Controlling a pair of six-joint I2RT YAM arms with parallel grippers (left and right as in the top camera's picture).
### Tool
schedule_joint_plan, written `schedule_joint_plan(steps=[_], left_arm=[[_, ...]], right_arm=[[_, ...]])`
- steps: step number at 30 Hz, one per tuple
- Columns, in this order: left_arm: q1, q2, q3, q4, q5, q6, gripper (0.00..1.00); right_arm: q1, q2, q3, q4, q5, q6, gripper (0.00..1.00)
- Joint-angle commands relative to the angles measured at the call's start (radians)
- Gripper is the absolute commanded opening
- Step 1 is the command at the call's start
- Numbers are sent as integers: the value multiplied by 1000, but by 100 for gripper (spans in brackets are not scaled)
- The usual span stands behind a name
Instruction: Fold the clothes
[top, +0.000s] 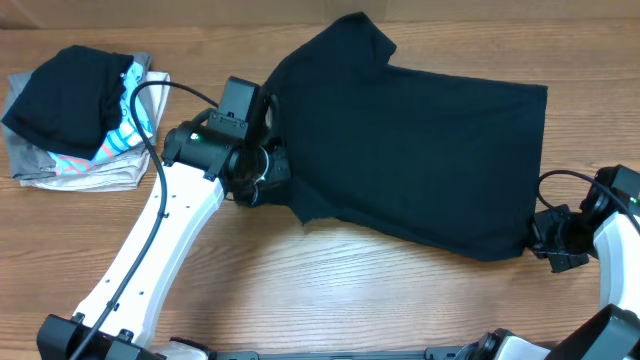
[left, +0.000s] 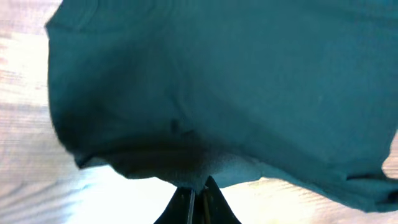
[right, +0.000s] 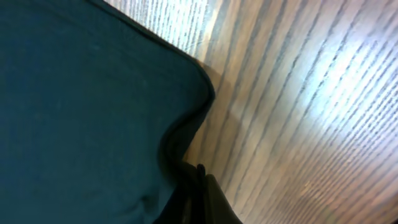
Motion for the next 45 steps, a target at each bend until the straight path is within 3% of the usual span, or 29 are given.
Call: schedule_joint_plan(steps=[1, 13, 24, 35, 45], left_arm=[[-7, -5, 24, 50, -13, 29, 4], [-8, -4, 24, 164, -32, 76, 4], [-10, 70, 23, 211, -49, 76, 4], [-9, 142, 23, 236, -163, 84, 4], [-13, 144, 23, 291, -164, 83, 4]], right_arm=[[-1, 0, 26, 27, -11, -5, 4], [12, 0, 26, 135, -35, -5, 4], [131, 0, 26, 282, -32, -5, 4], [133, 0, 26, 401, -33, -5, 4], [133, 18, 24, 409, 25, -5, 4]])
